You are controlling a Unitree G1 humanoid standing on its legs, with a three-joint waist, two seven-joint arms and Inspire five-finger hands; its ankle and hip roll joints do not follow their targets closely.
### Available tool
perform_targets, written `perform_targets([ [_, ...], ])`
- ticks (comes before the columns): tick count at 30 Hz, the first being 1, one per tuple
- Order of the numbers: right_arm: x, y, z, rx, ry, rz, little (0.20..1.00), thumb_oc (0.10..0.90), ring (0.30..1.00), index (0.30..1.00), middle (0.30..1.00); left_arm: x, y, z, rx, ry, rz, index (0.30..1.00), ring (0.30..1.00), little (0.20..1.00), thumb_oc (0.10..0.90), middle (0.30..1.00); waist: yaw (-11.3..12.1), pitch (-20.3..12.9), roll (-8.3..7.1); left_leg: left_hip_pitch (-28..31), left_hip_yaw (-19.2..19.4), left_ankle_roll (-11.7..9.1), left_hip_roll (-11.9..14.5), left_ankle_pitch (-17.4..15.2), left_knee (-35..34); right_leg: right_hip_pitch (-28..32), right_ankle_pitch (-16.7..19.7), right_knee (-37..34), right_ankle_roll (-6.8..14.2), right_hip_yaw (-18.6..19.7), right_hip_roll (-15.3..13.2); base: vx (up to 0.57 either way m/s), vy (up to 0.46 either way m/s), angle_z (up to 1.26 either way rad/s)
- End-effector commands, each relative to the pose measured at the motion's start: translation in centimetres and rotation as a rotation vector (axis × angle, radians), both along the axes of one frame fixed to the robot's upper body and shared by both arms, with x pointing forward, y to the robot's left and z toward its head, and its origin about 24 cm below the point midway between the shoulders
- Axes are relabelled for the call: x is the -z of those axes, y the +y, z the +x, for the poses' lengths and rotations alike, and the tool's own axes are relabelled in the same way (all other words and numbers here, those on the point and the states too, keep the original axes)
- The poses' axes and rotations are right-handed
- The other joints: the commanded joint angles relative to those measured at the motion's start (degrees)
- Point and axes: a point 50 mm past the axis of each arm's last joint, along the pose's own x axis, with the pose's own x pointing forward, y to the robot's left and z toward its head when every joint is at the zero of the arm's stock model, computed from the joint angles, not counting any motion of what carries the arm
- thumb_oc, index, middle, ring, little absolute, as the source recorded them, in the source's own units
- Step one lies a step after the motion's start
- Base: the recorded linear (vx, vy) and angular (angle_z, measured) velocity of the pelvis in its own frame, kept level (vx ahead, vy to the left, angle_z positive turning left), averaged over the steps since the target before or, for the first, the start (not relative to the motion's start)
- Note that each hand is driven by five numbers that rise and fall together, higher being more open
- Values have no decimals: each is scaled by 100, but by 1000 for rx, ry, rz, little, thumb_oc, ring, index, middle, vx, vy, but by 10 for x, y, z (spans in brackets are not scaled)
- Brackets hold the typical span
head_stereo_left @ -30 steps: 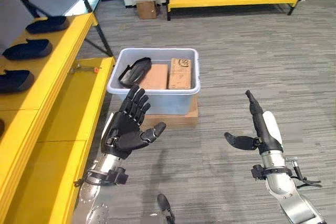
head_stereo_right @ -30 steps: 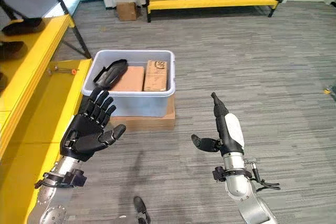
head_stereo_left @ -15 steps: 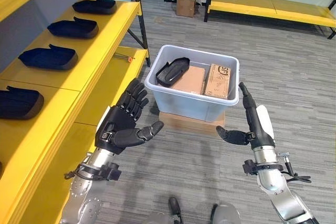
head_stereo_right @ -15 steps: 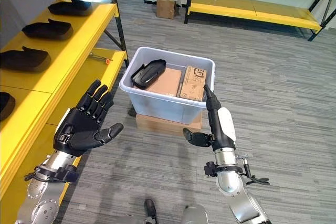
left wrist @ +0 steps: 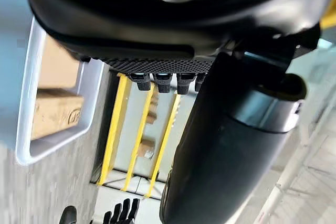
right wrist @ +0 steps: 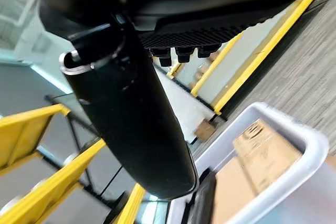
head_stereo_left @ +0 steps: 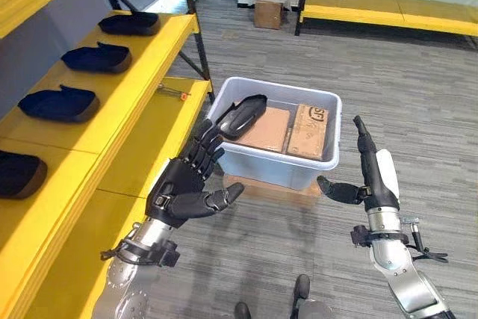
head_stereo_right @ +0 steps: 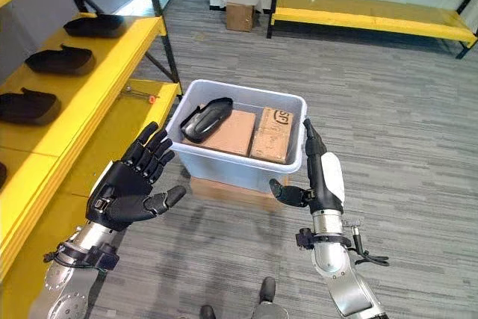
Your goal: Move parts from the plastic box to the shelf.
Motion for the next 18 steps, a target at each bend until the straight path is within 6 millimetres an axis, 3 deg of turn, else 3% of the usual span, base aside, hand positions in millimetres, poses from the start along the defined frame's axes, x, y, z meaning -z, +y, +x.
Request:
perform_targets([
  [1, -41, 2, 6, -40, -215, 7, 1000, 900, 1000, 1000, 1000, -41, -5, 2, 54, -236, -5, 1000, 1000, 1000, 900, 1000, -85, -455, -15, 49, 339, -364, 567, -132, -147, -151, -284, 81, 598, -127, -173, 137, -145, -30],
  [11, -49, 4, 13, -77, -240, -43, 1000, 900, 1000, 1000, 1000, -45, -11, 5, 83, -265, 0, 1000, 1000, 1000, 900, 1000, -85, -444, 54, -130, 571, -563, 807, 244, -71, 50, -551, 1, 345, -64, 6, 83, -86, -8],
  [16, -49, 5, 14, -111, -236, -59, 1000, 900, 1000, 1000, 1000, -48, -13, 6, 63, -280, -6, 1000, 1000, 1000, 900, 1000, -116, -455, 136, -220, 641, -671, 904, 413, 264, 42, -660, 0, 236, -60, 67, 78, -68, -17],
  [18, -48, 4, 13, -132, -216, -47, 1000, 900, 1000, 1000, 1000, -49, -11, 7, 42, -284, -18, 1000, 1000, 1000, 900, 1000, -135, -478, 166, -237, 497, -750, 922, 388, 608, 91, -792, 0, 196, 33, 143, 123, -96, -7],
])
